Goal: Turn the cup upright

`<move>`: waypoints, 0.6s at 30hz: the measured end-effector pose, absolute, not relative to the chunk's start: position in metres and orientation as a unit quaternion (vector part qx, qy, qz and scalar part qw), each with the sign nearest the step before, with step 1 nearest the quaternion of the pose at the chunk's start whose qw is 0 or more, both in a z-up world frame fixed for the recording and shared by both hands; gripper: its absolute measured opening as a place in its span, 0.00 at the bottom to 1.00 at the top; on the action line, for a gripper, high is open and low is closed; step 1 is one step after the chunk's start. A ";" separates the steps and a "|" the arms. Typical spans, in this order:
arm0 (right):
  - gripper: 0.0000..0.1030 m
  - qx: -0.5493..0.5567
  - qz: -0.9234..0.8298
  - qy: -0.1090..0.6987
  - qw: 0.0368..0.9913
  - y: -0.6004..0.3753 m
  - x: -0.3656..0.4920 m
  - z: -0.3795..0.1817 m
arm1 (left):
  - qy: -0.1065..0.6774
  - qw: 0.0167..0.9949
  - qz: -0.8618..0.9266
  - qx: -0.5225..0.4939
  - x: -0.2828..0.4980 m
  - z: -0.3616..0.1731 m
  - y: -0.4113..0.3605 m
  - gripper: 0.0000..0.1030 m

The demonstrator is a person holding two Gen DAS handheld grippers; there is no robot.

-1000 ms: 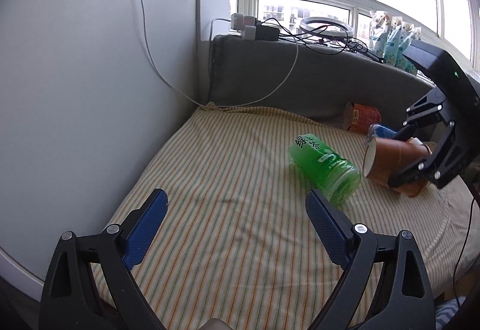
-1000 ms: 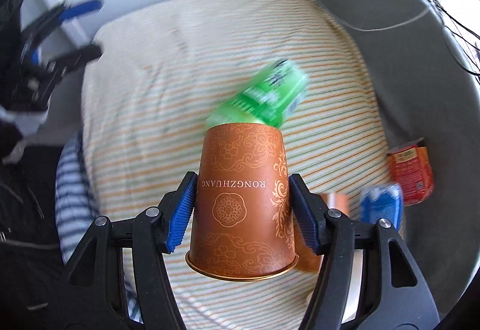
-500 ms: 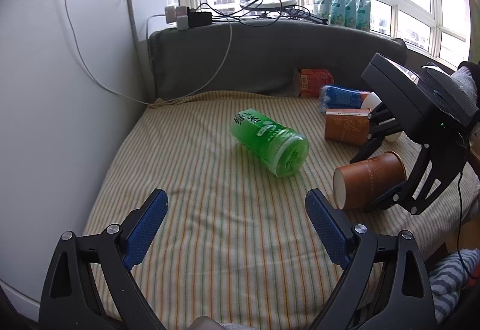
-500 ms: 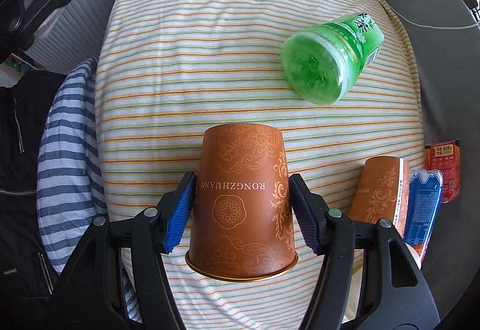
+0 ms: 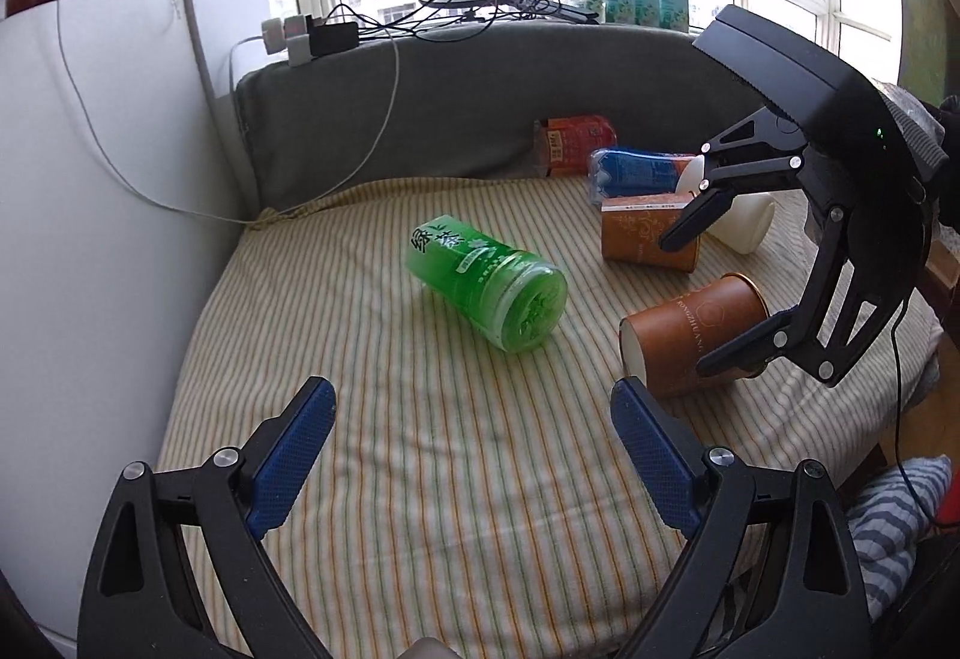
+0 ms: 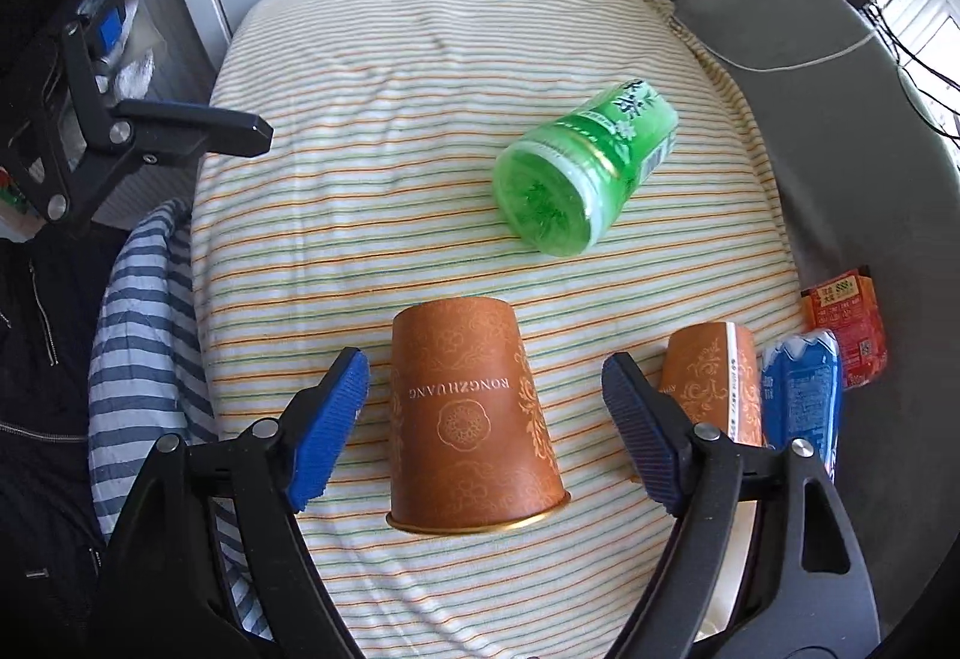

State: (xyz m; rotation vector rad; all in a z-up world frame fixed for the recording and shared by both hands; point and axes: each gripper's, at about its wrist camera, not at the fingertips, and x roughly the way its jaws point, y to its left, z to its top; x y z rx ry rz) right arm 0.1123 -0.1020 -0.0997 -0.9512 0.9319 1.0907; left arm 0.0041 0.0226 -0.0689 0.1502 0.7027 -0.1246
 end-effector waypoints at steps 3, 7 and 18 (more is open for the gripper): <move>0.80 -0.399 0.473 0.410 0.670 -0.110 0.111 -0.093 | 0.342 0.932 -0.075 0.093 0.006 -0.066 0.016 0.91; 0.80 -0.349 0.459 0.406 0.709 -0.134 0.106 -0.076 | 0.339 0.926 -0.106 0.123 0.008 -0.060 0.006 0.91; 0.80 -0.193 0.341 0.431 0.813 -0.220 0.088 -0.059 | 0.366 0.866 -0.243 0.240 0.028 -0.054 -0.048 0.81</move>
